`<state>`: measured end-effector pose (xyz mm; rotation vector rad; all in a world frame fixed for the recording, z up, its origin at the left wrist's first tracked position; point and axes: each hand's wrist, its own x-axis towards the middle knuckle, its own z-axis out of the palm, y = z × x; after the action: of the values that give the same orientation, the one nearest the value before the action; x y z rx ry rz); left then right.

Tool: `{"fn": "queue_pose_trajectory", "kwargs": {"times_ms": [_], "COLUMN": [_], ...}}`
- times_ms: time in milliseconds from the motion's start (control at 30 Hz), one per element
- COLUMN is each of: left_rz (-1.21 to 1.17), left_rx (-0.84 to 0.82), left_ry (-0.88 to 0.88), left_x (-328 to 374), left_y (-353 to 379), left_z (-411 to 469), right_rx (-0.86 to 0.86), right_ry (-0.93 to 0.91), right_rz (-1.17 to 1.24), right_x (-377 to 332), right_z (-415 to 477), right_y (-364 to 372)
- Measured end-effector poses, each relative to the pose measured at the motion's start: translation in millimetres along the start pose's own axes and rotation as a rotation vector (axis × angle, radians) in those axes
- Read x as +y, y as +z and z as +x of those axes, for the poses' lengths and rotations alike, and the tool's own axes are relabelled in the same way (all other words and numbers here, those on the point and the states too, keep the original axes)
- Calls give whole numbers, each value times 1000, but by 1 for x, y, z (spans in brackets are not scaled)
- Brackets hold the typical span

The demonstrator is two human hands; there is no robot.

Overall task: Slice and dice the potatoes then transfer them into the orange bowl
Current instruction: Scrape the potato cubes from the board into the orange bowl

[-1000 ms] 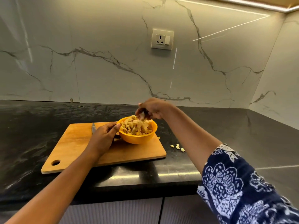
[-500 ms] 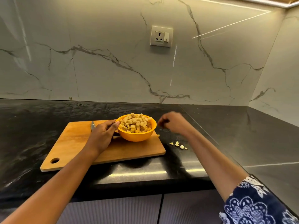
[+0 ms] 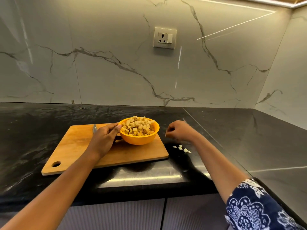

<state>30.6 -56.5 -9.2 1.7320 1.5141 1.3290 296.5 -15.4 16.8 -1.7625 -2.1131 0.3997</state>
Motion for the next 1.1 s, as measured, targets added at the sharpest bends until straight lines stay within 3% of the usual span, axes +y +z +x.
{"fn": "queue_pose_trajectory", "kwargs": {"times_ms": [67, 133, 167, 267, 433, 533, 633, 833, 1000, 1100], "left_rz": [5, 0, -4, -14, -9, -7, 14, -3, -68, -43], "left_rx": [3, -1, -3, -1, 5, -3, -7, -15, -11, -17], "left_ry": [9, 3, 1, 2, 6, 7, 9, -2, -8, -14], "left_x": [-1, 0, 0, 1, 0, -1, 0, 1, 4, 1], "left_y": [-1, 0, 0, 1, 1, 2, 1, 1, 2, 0], "left_z": [0, 0, 0, 0, 1, 0, -1, -2, -4, -2], "right_rx": [104, 146, 125, 9, 108, -78, -223, -303, -72, -39], "right_ry": [-16, -152, -220, -305, -278, -276, -276, -276, -241, -178], "right_rz": [444, 662, 622, 187, 69, -170, -181, -177, -217, -204], "right_x": [-4, -22, -33, -61, -27, 10, 37, 49, 42, 36], "right_z": [-3, -4, -2, 3, -13, -35, -58, -78, -80, -76], "right_y": [-14, -23, -25, -19, -25, -19, -14, -26, -14, -12]}}
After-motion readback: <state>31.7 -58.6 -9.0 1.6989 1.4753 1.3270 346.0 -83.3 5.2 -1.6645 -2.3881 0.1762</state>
